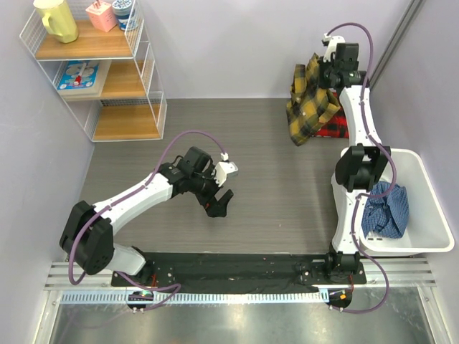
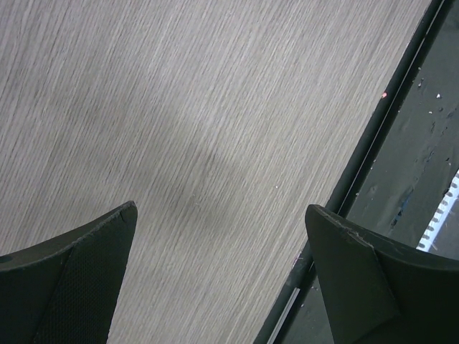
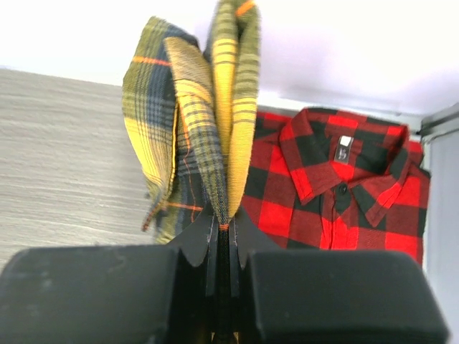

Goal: Fold and stack the long sleeve shirts
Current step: Neatly place the folded shirt to the corner

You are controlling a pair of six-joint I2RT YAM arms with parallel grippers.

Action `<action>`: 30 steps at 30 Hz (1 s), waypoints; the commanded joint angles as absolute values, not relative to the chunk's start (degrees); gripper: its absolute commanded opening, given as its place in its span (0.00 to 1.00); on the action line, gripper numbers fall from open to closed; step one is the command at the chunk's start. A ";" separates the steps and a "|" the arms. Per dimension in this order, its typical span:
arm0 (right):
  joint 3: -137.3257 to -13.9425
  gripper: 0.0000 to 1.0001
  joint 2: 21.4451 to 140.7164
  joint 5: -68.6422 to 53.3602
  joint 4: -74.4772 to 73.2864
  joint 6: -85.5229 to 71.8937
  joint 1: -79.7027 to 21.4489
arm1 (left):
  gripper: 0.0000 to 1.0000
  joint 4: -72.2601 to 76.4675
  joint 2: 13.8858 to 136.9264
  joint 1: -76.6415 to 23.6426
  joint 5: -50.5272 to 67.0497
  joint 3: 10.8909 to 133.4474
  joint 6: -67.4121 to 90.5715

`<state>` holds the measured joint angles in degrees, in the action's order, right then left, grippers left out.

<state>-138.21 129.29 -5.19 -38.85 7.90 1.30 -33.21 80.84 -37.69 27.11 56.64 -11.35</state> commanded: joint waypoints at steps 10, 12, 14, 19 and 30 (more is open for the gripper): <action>-142.91 0.01 121.46 -4.83 -34.72 8.08 1.41 | 1.00 -34.10 79.89 -37.44 28.04 56.25 -14.50; -143.00 0.01 121.38 -4.83 -34.63 8.87 1.41 | 1.00 -34.19 79.89 -37.44 28.04 56.16 -14.59; -143.00 0.01 121.55 -4.22 -34.28 9.66 1.41 | 1.00 -34.28 79.72 -37.44 27.86 55.99 -14.59; -141.25 0.01 122.43 -2.90 -32.96 10.63 2.54 | 1.00 -35.06 79.63 -37.44 27.69 55.99 -15.20; -138.78 0.01 125.33 -2.28 -29.53 12.39 5.89 | 1.00 -37.88 79.10 -37.44 27.07 57.31 -16.52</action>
<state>-139.15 127.00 -3.16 -36.67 10.46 4.71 -36.10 80.82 -37.69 27.00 56.12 -14.96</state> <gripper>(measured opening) 0.093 0.996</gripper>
